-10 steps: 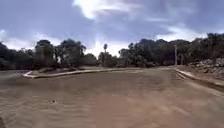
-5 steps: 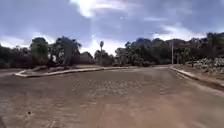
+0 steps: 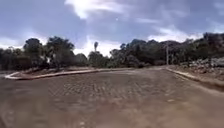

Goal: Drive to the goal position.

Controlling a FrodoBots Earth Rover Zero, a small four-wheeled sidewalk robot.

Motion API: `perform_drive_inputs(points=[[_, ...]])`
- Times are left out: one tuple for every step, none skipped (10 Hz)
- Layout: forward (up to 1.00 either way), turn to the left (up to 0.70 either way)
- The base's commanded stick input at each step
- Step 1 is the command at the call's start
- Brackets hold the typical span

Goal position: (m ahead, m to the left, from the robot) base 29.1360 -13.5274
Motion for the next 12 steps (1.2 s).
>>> perform_drive_inputs(points=[[1.00, -0.20], [1.00, -0.27], [1.00, -0.27], [1.00, -0.27], [1.00, -0.27], [1.00, -0.27], [1.00, -0.27], [1.00, -0.27], [1.00, -0.27], [1.00, -0.27], [1.00, -0.27], [1.00, -0.27]])
